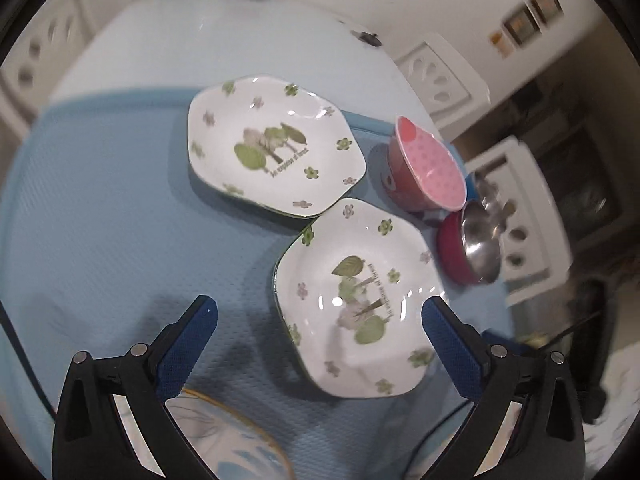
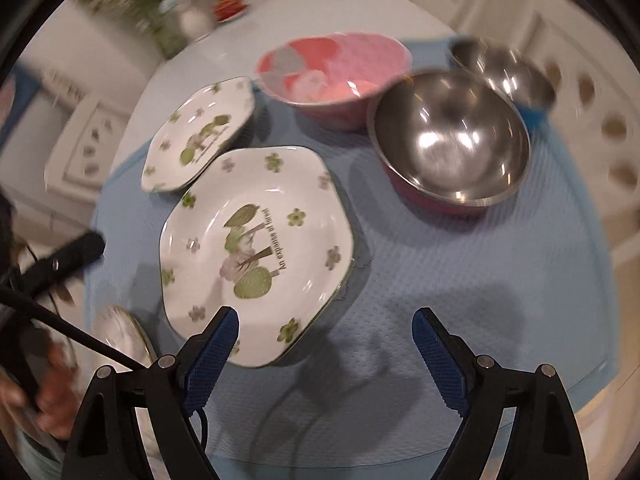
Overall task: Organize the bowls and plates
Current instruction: 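Grasp the rim of the large hexagonal forest plate with both grippers, then carry the hexagonal plate with both grippers and lower it onto the Sunflower plate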
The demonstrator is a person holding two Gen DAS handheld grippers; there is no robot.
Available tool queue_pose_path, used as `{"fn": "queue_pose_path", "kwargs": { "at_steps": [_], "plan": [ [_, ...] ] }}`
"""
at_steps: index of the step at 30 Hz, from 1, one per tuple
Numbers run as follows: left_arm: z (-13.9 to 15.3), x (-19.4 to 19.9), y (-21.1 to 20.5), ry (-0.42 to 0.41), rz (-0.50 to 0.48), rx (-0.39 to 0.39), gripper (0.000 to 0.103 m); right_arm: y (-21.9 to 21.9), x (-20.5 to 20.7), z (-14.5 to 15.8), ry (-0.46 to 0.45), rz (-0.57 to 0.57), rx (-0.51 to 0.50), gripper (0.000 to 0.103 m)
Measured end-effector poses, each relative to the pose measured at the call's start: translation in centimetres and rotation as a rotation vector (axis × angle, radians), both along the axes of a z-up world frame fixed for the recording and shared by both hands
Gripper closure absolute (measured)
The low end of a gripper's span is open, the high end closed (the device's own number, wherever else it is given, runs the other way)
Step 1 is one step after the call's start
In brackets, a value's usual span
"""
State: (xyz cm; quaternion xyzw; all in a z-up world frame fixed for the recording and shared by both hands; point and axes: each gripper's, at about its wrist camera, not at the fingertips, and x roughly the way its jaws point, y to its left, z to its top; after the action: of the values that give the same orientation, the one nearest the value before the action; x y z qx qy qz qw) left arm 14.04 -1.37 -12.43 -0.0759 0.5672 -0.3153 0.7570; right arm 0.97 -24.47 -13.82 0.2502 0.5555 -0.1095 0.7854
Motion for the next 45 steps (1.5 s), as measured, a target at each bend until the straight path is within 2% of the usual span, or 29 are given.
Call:
{"fn": "queue_pose_path", "kwargs": {
  "at_steps": [2,5,6,7,9,12,14,15,17,19,20,22,26,29,34,40,45],
  "plan": [
    [-1.1,0.8,0.4,0.048,0.029,-0.024,0.001,-0.8,0.0,-0.6,0.005,-0.031,0.022,0.016],
    [-2.8,1.7,0.1,0.088,0.037,-0.012,0.005,-1.6,0.7,-1.7,0.028,-0.047,0.026,0.016],
    [-3.2,1.8,-0.1,0.095,0.031,0.003,0.013,-1.8,1.0,-2.1,0.033,-0.048,0.032,0.016],
    [-3.7,2.0,-0.5,0.106,0.014,0.026,0.028,-1.9,1.5,-2.5,0.039,-0.047,0.037,0.016],
    [-4.8,2.2,-1.5,0.131,-0.041,0.073,0.043,-1.8,2.3,-3.0,0.055,-0.029,0.039,0.016],
    [-5.8,2.2,-2.6,0.121,-0.058,0.116,0.044,-1.6,3.6,-3.6,0.069,0.001,0.006,0.016],
    [-6.3,2.2,-2.9,0.142,-0.063,0.104,0.054,-1.6,4.2,-4.0,0.072,0.015,0.006,0.025],
    [-6.6,2.2,-3.1,0.154,-0.062,0.097,0.056,-1.6,4.6,-4.3,0.078,0.022,0.012,0.029],
    [-6.8,2.2,-3.2,0.157,-0.059,0.096,0.060,-1.6,5.0,-4.8,0.083,0.031,0.029,0.043],
    [-7.2,2.2,-3.5,0.165,-0.069,0.098,0.075,-1.5,5.5,-5.3,0.087,0.037,0.035,0.056],
    [-7.4,2.1,-3.7,0.168,-0.077,0.105,0.079,-1.4,5.6,-5.5,0.090,0.043,0.032,0.061],
    [-7.3,2.2,-3.6,0.167,-0.086,0.106,0.087,-1.3,5.9,-5.8,0.091,0.051,0.019,0.065],
    [-7.4,2.2,-3.6,0.152,-0.089,0.102,0.088,-1.1,6.3,-5.8,0.063,0.077,0.022,0.076],
    [-7.4,2.2,-3.4,0.149,-0.084,0.075,0.088,-0.9,6.6,-5.8,0.058,0.094,0.009,0.075],
    [-6.7,1.1,-3.9,0.072,-0.122,0.129,0.088,0.4,6.8,-5.5,0.058,0.174,-0.032,0.075],
    [-5.8,-0.7,-2.5,0.047,-0.155,0.135,0.088,2.3,5.3,-5.4,0.056,0.244,-0.049,0.074],
    [-5.0,-2.2,-0.8,0.044,-0.145,0.121,0.088,4.3,3.8,-5.0,0.059,0.283,-0.076,0.073]
  ]
}}
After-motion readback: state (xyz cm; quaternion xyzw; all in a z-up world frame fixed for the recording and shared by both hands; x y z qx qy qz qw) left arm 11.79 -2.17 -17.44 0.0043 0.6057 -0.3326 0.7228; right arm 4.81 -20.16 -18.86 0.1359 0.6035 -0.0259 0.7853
